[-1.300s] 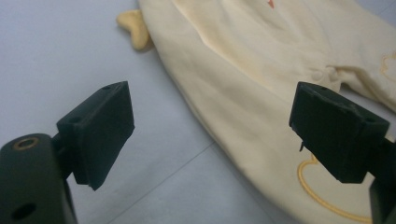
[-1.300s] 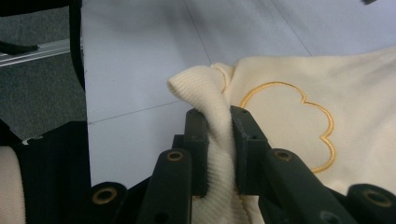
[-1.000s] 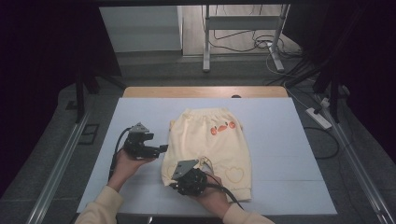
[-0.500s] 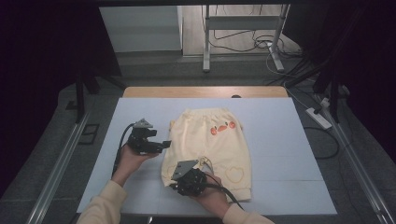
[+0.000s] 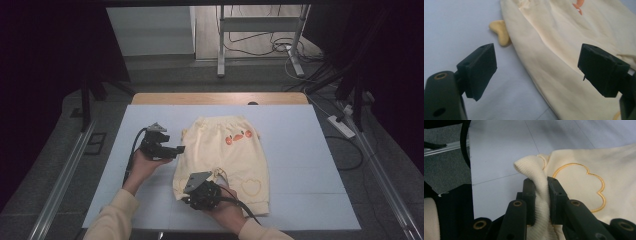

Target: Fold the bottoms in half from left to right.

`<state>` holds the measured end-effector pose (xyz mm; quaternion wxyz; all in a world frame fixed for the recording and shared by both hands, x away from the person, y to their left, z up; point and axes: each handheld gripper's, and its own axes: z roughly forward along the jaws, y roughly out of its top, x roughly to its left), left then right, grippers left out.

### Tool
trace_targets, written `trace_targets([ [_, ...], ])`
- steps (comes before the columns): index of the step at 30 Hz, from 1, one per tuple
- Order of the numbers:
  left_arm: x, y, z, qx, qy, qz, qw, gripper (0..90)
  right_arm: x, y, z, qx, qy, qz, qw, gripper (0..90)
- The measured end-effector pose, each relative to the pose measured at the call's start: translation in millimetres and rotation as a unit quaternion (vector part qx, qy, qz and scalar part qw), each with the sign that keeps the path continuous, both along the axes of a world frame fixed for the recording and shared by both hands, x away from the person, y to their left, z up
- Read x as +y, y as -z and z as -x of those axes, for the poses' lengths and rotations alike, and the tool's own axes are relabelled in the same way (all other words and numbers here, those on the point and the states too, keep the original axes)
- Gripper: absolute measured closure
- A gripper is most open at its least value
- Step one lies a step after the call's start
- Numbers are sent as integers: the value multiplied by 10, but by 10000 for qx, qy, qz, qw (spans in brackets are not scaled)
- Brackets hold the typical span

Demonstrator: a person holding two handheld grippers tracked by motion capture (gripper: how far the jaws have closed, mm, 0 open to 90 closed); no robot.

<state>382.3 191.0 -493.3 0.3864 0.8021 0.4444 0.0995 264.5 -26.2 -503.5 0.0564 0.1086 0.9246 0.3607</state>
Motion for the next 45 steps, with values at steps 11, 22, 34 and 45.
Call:
trace_targets([
  [11, -27, 66, -155, 82, -62, -36, 9999, 173, 1, 20, 1, 28, 3, 8, 10000, 776],
  [22, -48, 170, -351, 200, -133, -54, 9997, 211, -4, 34, 6, 48, -2, 10, 10000, 776],
  [34, -126, 281, -465, 378, -117, -48, 9992, 218, -11, 39, 7, 61, -13, -13, 10000, 775],
  [45, -210, 362, -515, 571, -39, -57, 9983, 227, -13, 37, 12, 13, -49, 44, 10000, 776],
])
